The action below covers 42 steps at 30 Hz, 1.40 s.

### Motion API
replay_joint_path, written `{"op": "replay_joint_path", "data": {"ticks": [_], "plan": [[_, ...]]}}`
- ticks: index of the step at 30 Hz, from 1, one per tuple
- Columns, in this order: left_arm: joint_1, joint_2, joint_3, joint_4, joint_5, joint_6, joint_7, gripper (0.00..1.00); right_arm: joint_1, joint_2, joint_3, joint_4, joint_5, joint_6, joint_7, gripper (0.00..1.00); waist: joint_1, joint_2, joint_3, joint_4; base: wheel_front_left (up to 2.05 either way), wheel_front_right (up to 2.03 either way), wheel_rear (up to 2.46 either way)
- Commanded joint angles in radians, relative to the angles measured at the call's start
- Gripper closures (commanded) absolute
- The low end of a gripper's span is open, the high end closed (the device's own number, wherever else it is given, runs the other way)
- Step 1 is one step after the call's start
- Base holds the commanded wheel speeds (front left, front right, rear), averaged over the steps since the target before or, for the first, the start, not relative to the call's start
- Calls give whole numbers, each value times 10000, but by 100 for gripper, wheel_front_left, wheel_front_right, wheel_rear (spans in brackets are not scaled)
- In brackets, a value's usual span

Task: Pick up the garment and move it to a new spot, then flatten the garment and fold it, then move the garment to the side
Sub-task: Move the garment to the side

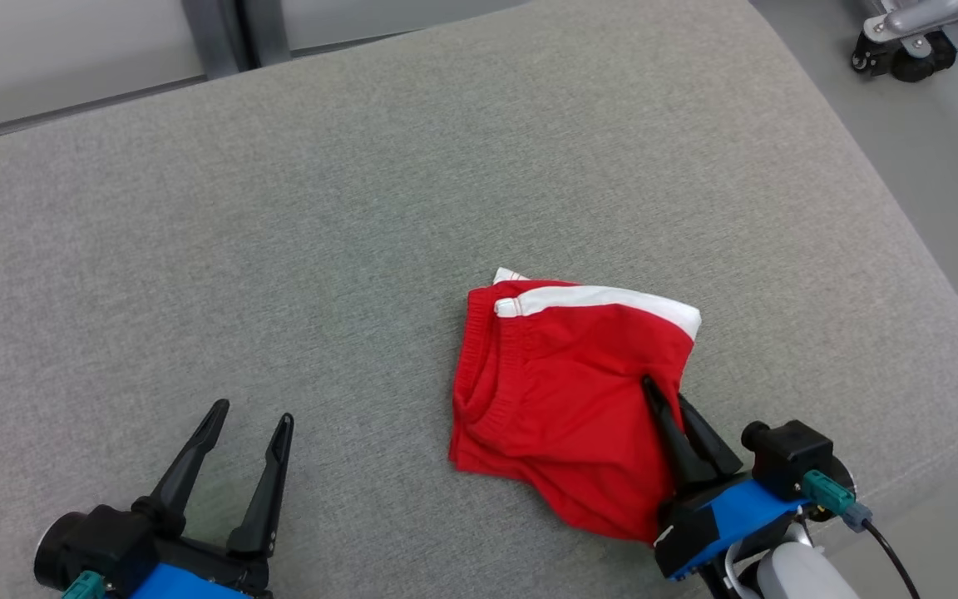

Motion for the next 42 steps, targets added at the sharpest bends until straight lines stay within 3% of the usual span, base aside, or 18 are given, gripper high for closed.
{"op": "replay_joint_path", "data": {"ticks": [1,7,11,16,17,26,32,33,34,35,39,42], "plan": [[34,159,-15,-46,-38,20,-25,0,-204,-27,-172,-8,-246,4,-10,100,0,0,240,247,0,0,0],[-239,747,-217,-114,-267,20,-25,0,-1313,-31,-1698,510,-2223,2,-10,100,0,0,799,1176,0,0,0],[-386,982,-297,-115,-467,20,-25,0,-2175,-49,-3479,735,-3862,1,183,100,0,0,1130,1850,0,0,0],[-679,1273,-303,-169,-699,20,-25,0,-2912,-31,-5631,71,-5814,1,1055,100,0,0,1626,2612,0,0,0],[-679,1273,-303,-169,-699,20,-25,0,-2912,-31,-5631,71,-5814,1,1055,100,0,0,1626,2612,0,0,0],[-1055,1494,-258,-182,-1033,20,-22,0,-3380,-40,-8779,-1616,-7399,1,2004,100,0,0,2192,3508,0,0,0],[-1071,1531,-279,-45,-1125,26,2,0,-3796,-40,-9858,-1484,-7817,1,1787,100,0,0,2293,3634,0,0,0],[-1082,1533,-277,-1,-1139,27,5,0,-3994,-43,-10229,-1212,-7947,1,1627,79,0,0,2308,3635,0,0,0],[-1088,1534,-277,25,-1145,27,8,0,-4083,-38,-10398,-1057,-8019,1,1543,45,0,0,2310,3632,0,0,0],[-1099,1534,-287,51,-1146,27,8,0,-4218,-38,-10586,-863,-8032,1,1409,0,0,0,2306,3630,0,0,0],[-1097,1437,-261,124,-1139,27,7,0,-4703,-38,-11040,-175,-7942,1,423,0,0,0,2127,3604,0,0,0],[-1081,1267,-124,154,-1152,26,-4,0,-5094,-25,-10482,353,-7590,1,27,0,0,0,1823,3574,0,0,0]]}}
